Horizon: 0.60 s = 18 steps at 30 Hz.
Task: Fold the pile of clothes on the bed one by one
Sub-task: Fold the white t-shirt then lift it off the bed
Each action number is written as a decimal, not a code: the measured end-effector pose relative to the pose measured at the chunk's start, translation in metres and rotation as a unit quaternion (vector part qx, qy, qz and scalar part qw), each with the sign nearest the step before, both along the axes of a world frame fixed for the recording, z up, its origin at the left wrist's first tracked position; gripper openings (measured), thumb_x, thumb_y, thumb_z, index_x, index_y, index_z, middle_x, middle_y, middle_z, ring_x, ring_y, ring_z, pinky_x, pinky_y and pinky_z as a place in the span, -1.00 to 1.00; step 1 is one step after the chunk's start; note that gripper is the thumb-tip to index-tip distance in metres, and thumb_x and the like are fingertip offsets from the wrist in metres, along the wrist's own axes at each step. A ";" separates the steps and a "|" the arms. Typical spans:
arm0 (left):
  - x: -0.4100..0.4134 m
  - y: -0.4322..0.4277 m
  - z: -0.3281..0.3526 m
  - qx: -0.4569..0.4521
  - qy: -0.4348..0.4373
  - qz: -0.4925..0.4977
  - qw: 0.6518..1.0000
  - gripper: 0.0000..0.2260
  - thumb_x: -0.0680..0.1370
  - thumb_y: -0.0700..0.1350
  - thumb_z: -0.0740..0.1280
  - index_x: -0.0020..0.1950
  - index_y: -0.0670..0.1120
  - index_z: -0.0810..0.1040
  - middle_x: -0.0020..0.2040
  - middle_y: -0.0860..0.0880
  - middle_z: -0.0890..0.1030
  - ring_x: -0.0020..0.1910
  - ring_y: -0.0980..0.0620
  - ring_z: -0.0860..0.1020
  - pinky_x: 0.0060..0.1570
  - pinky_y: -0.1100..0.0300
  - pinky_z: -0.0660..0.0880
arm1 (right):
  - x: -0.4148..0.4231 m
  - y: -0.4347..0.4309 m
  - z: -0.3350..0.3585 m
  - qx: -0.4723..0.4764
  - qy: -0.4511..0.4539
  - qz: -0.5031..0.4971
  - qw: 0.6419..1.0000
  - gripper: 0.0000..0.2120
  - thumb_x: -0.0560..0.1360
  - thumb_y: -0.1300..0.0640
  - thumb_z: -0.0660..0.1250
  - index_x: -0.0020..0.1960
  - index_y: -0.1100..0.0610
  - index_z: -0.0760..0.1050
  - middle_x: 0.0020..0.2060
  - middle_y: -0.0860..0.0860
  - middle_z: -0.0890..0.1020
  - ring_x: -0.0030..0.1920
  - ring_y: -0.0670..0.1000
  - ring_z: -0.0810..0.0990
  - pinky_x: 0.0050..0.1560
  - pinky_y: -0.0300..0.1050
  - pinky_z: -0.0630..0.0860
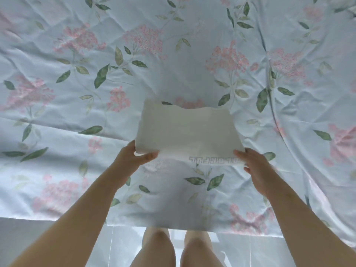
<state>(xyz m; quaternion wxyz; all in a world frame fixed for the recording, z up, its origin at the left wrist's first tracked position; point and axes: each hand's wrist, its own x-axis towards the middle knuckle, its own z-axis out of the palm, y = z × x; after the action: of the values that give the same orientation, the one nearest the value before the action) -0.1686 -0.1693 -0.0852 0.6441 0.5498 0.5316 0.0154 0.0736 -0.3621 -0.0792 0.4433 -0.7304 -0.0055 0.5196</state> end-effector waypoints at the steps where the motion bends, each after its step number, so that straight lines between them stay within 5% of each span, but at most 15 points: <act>1: -0.013 -0.016 -0.009 -0.022 0.023 -0.005 0.999 -0.63 0.32 -0.08 0.57 0.06 0.03 0.55 -0.07 0.12 0.65 -0.03 0.22 0.58 -0.13 0.44 0.41 | -0.015 -0.014 -0.009 -0.030 0.017 0.014 0.999 -0.74 0.32 0.04 0.45 -0.03 0.08 0.54 -0.11 -0.08 0.64 -0.08 -0.15 0.52 -0.13 -0.23 0.33; 4: -0.045 -0.057 -0.037 -0.118 0.094 -0.004 0.989 -0.53 0.34 0.01 0.51 0.19 -0.12 0.54 -0.06 0.06 0.61 -0.03 0.08 0.55 -0.10 0.26 0.41 | -0.052 -0.051 -0.042 -0.114 0.047 0.065 0.990 -0.73 0.40 0.06 0.46 0.03 0.16 0.55 0.04 0.13 0.64 -0.02 0.01 0.55 -0.07 -0.15 0.38; 8: -0.055 -0.076 -0.065 -0.175 0.173 0.072 0.967 -0.54 0.49 0.09 0.39 0.30 -0.09 0.43 0.06 0.01 0.52 0.11 -0.02 0.44 0.10 0.10 0.34 | -0.072 -0.062 -0.064 -0.149 0.046 0.063 0.986 -0.73 0.50 0.06 0.37 0.11 0.19 0.50 -0.02 0.03 0.60 -0.04 -0.02 0.53 -0.11 -0.17 0.41; 13: -0.028 -0.056 -0.082 -0.115 0.122 0.147 0.975 -0.53 0.47 0.03 0.42 0.29 -0.17 0.47 0.01 -0.04 0.57 0.04 -0.07 0.52 0.05 0.14 0.41 | -0.065 -0.031 -0.080 -0.106 -0.012 -0.029 0.994 -0.64 0.50 0.01 0.37 0.21 0.17 0.44 0.05 0.06 0.57 0.06 0.08 0.54 0.05 -0.08 0.43; 18: -0.020 -0.044 -0.084 -0.062 0.105 0.135 0.983 -0.64 0.45 -0.08 0.47 0.19 -0.14 0.53 -0.09 -0.03 0.61 0.00 -0.16 0.58 0.09 -0.04 0.54 | -0.064 -0.015 -0.080 -0.074 -0.049 -0.092 0.992 -0.92 0.55 0.18 0.28 0.04 0.12 0.49 -0.16 -0.01 0.57 -0.18 0.00 0.52 -0.21 -0.20 0.46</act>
<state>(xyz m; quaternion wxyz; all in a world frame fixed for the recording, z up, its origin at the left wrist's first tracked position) -0.1885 -0.2136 -0.1694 0.6100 0.4306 0.6651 0.0113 0.0095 -0.3772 -0.1594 0.4332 -0.7830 0.0786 0.4394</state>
